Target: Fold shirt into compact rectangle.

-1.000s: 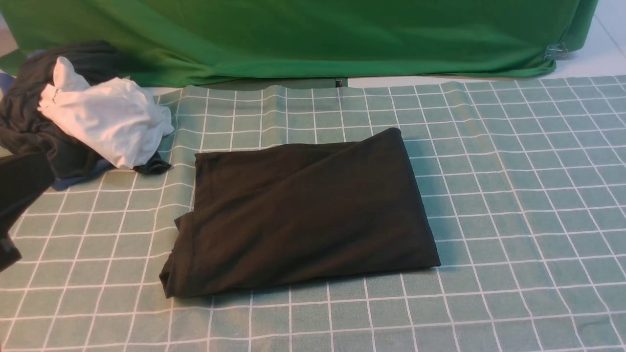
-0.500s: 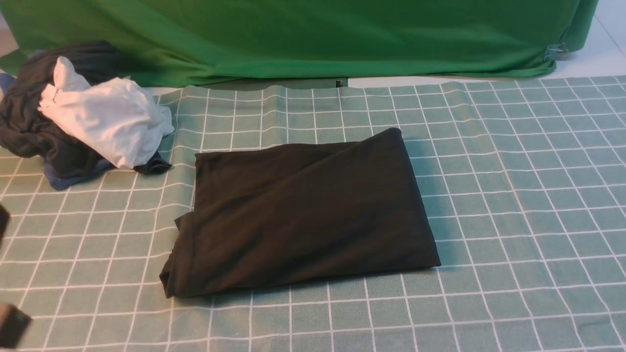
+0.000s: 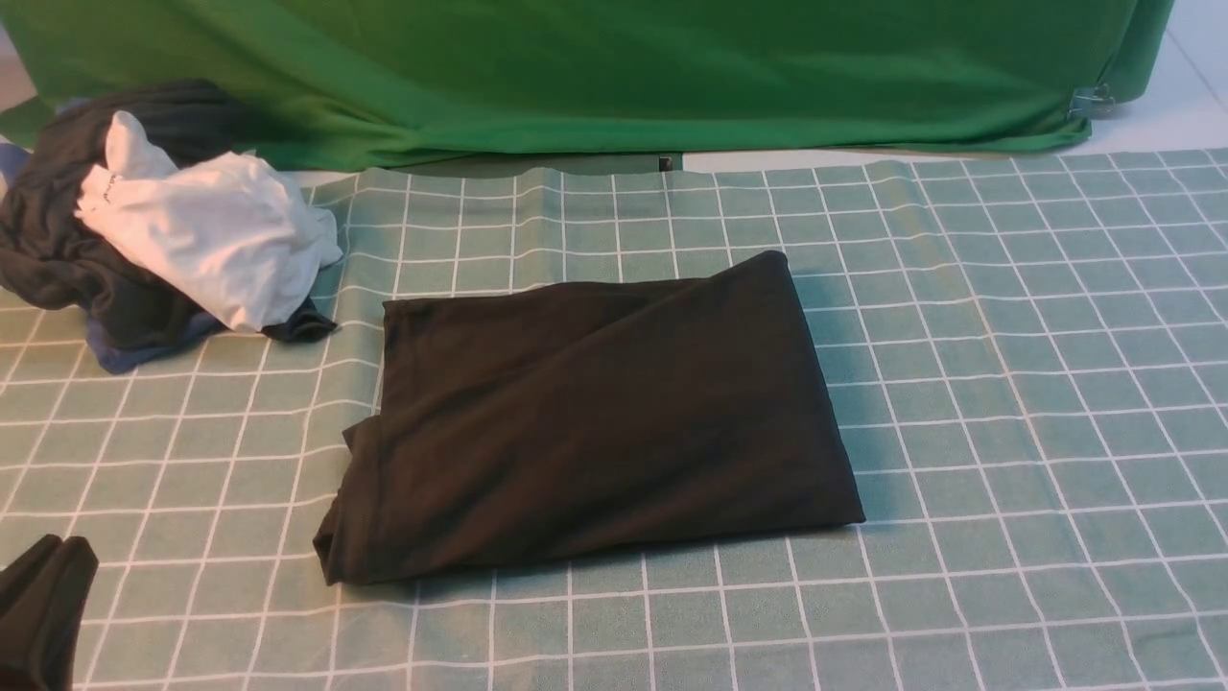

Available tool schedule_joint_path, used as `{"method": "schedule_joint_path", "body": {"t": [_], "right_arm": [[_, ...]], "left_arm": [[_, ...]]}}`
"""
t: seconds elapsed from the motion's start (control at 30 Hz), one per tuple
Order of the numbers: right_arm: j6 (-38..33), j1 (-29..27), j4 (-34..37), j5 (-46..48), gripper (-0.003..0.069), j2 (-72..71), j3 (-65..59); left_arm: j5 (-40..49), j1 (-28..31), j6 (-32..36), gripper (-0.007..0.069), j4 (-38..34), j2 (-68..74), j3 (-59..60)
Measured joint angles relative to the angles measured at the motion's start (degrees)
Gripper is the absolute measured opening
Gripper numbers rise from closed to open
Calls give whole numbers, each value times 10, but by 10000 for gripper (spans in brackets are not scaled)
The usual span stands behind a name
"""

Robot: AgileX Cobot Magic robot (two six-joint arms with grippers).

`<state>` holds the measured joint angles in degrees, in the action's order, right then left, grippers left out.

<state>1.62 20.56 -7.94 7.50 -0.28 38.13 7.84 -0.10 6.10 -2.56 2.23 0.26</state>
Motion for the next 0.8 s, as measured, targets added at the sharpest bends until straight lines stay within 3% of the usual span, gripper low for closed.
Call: {"method": "schedule_joint_path", "body": {"t": [0.2, 0.8], "right_arm": [[0, 0, 0, 1, 165, 0, 0], [1, 0, 0, 0, 202, 0, 0]], "left_arm": [[50, 5, -4, 13, 0, -6, 0], [53, 6, -8, 13, 1, -22, 0]]}}
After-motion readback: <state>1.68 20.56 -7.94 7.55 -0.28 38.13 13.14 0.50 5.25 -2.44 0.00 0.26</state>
